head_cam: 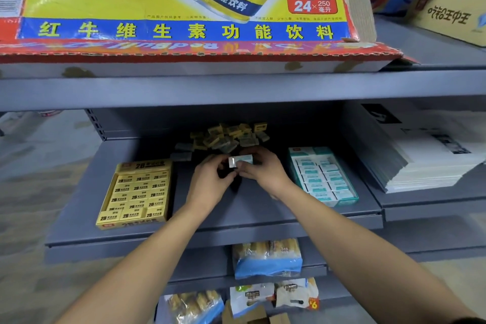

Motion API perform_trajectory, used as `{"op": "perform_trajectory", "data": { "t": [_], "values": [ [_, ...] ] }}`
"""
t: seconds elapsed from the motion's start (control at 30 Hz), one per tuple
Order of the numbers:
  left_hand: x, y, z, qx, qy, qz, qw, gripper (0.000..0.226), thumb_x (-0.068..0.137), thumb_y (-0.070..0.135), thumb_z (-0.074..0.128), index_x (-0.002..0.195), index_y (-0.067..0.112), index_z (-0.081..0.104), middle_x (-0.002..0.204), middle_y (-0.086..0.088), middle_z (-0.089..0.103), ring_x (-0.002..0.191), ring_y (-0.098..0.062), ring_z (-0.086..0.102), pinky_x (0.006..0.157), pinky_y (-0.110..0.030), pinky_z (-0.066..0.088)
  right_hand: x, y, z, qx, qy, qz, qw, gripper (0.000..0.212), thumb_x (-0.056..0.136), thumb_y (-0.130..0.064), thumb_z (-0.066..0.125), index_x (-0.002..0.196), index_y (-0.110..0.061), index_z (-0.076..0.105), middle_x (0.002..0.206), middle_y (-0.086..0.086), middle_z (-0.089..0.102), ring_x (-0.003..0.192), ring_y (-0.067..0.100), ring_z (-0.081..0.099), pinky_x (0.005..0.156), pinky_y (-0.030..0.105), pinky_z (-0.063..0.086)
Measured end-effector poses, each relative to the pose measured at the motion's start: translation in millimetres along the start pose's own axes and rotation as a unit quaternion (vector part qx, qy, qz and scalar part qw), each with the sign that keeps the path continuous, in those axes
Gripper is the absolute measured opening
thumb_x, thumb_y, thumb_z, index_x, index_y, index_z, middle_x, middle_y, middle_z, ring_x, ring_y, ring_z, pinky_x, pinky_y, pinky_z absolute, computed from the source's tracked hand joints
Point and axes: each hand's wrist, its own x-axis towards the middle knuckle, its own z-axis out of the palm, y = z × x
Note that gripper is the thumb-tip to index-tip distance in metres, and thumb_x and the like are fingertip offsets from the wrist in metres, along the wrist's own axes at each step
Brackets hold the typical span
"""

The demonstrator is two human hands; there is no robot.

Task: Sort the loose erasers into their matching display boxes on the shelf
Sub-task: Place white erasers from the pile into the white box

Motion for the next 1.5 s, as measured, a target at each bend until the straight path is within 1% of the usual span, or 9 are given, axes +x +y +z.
{"op": "perform_trajectory", "data": {
  "t": [0.13, 0.23, 0.3, 0.4, 0.57, 0.87, 1.07, 1.17, 1.5],
  "values": [
    [4.7, 10.3, 7.5, -0.012, 0.004, 0.020, 1.000, 0.026, 0.085, 0.021, 0.071, 0.112, 0.019, 0.069, 0.101, 0.009, 0.065, 0.089, -0.004, 0.057, 0.072, -0.003, 0.037, -5.6, -4.2, -22.1, -0.218, 0.028, -0.132, 0.966, 0.028, 0.084, -0.021, 0.073, 0.111, -0.015, 0.069, 0.106, -0.004, 0.067, 0.096, 0.007, 0.061, 0.082, 0.020, 0.047],
    [7.5, 24.6, 18.8, -0.020, 0.000, 0.038, 0.999, 0.024, 0.086, 0.021, 0.071, 0.110, 0.018, 0.070, 0.099, 0.009, 0.066, 0.090, -0.003, 0.058, 0.076, -0.008, 0.039, -10.3, -5.5, -42.4, -0.383, 0.047, -0.311, 0.869, 0.026, 0.085, -0.015, 0.070, 0.110, -0.014, 0.071, 0.111, 0.004, 0.067, 0.103, 0.014, 0.055, 0.089, 0.020, 0.039],
    [9.6, 31.9, 28.5, -0.035, -0.006, 0.043, 0.998, 0.022, 0.087, 0.021, 0.069, 0.109, 0.019, 0.070, 0.101, 0.006, 0.069, 0.091, -0.005, 0.061, 0.079, -0.017, 0.045, -10.3, -3.7, -56.8, -0.435, 0.021, -0.353, 0.828, 0.025, 0.086, -0.014, 0.067, 0.110, -0.010, 0.071, 0.109, 0.010, 0.068, 0.101, 0.026, 0.060, 0.090, 0.029, 0.044],
    [12.9, 39.9, 46.0, -0.049, -0.026, 0.065, 0.996, 0.019, 0.087, 0.025, 0.069, 0.106, 0.025, 0.070, 0.100, 0.008, 0.070, 0.091, -0.004, 0.063, 0.080, -0.024, 0.051, -11.7, -3.4, -81.8, -0.475, 0.013, -0.339, 0.812, 0.025, 0.088, -0.012, 0.063, 0.111, -0.007, 0.070, 0.111, 0.012, 0.069, 0.101, 0.032, 0.064, 0.088, 0.039, 0.051],
    [17.4, 57.2, 73.8, -0.048, -0.037, 0.072, 0.996, 0.026, 0.084, 0.023, 0.073, 0.110, 0.017, 0.070, 0.098, 0.002, 0.068, 0.087, -0.010, 0.062, 0.078, -0.023, 0.049, -21.7, -6.8, -117.6, -0.494, 0.052, -0.304, 0.813, 0.019, 0.084, -0.007, 0.065, 0.102, -0.006, 0.072, 0.104, 0.011, 0.071, 0.097, 0.032, 0.064, 0.086, 0.037, 0.051],
    [16.4, 69.3, 91.4, -0.032, -0.042, 0.053, 0.997, 0.031, 0.089, 0.019, 0.066, 0.120, 0.012, 0.065, 0.103, -0.001, 0.064, 0.088, -0.010, 0.058, 0.079, -0.024, 0.048, -33.0, -3.7, -174.8, -0.559, 0.110, -0.187, 0.800, 0.022, 0.090, -0.003, 0.060, 0.109, -0.007, 0.071, 0.116, 0.013, 0.067, 0.111, 0.031, 0.058, 0.092, 0.039, 0.050],
    [14.8, 71.5, 91.3, -0.036, -0.046, 0.044, 0.997, 0.031, 0.090, 0.013, 0.064, 0.120, 0.013, 0.064, 0.106, 0.000, 0.064, 0.090, -0.008, 0.057, 0.079, -0.020, 0.046, -31.4, 4.2, -183.0, -0.596, 0.098, -0.189, 0.774, 0.029, 0.077, 0.010, 0.067, 0.098, -0.009, 0.075, 0.103, 0.012, 0.070, 0.100, 0.033, 0.062, 0.071, 0.044, 0.057],
    [12.6, 70.4, 89.2, -0.031, -0.048, 0.044, 0.997, 0.032, 0.089, 0.009, 0.062, 0.120, 0.013, 0.064, 0.107, 0.000, 0.063, 0.092, -0.008, 0.057, 0.080, -0.020, 0.046, -27.2, 8.8, -182.0, -0.597, 0.106, -0.183, 0.774, 0.032, 0.073, 0.009, 0.071, 0.097, -0.012, 0.076, 0.106, 0.010, 0.070, 0.101, 0.032, 0.062, 0.067, 0.043, 0.058],
    [7.7, 68.3, 81.6, -0.020, -0.041, 0.039, 0.998, 0.031, 0.089, 0.009, 0.060, 0.119, 0.013, 0.064, 0.104, 0.002, 0.061, 0.090, -0.009, 0.057, 0.081, -0.022, 0.047, -25.0, 1.9, -173.1, -0.617, 0.066, -0.158, 0.768, 0.034, 0.084, 0.007, 0.058, 0.109, -0.012, 0.073, 0.123, 0.008, 0.064, 0.114, 0.028, 0.058, 0.088, 0.035, 0.051]
  ]
}}
